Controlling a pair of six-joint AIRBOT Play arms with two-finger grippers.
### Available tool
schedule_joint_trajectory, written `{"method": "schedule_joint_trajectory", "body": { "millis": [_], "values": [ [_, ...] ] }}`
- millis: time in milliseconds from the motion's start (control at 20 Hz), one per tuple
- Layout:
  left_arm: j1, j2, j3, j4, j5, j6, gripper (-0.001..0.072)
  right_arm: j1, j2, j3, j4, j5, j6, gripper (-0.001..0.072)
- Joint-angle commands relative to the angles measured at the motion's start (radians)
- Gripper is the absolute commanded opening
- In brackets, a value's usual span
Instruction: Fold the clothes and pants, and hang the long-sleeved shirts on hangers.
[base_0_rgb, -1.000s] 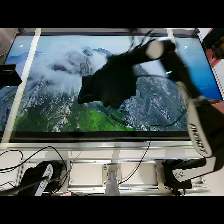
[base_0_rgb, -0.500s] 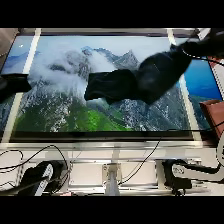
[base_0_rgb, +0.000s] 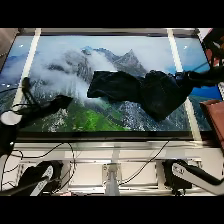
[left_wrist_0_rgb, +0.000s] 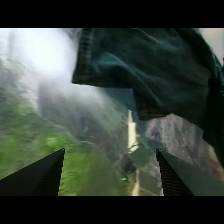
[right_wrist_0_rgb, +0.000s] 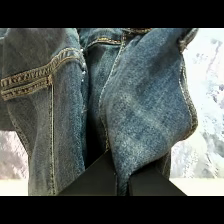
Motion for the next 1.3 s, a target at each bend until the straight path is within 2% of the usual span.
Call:
{"method": "schedule_joint_trajectory", "body": {
  "millis": [0,100,200,450,750,950,1150,1200,1250],
  "values": [
    [-0.152,-0.143,-0.039,-0.174,0.222,0.061,0.0638,-0.005,0.22,-0.296,0.009,-0.238,-0.016,0.0049],
    [-0.241,-0.261,-0.031,-0.236,0.315,0.061,0.0638,-0.005,0.373,-0.46,0.007,-0.277,-0.015,0.0049],
    [-0.302,-0.375,0.011,-0.277,0.338,0.062,0.0638,-0.005,0.505,-0.579,0.009,-0.284,-0.012,0.0049],
    [-0.359,-0.619,0.202,-0.277,0.394,0.057,0.064,-0.005,0.684,-0.644,0.029,-0.285,0.019,0.0049],
    [-0.359,-0.771,0.355,-0.364,0.495,0.057,0.064,-0.005,0.698,-0.644,0.023,-0.276,0.018,0.005],
    [-0.359,-0.845,0.386,-0.383,0.5,0.056,0.0638,-0.005,0.698,-0.644,0.023,-0.275,0.018,0.005],
    [-0.359,-0.886,0.405,-0.383,0.517,-0.007,0.0635,-0.005,0.698,-0.644,0.024,-0.274,0.018,0.005],
    [-0.359,-0.892,0.411,-0.382,0.531,-0.009,0.0627,-0.005,0.698,-0.644,0.024,-0.274,0.018,0.005],
    [-0.359,-0.895,0.416,-0.383,0.546,-0.014,0.0547,-0.005,0.698,-0.644,0.024,-0.274,0.018,0.0051]
  ]
}}
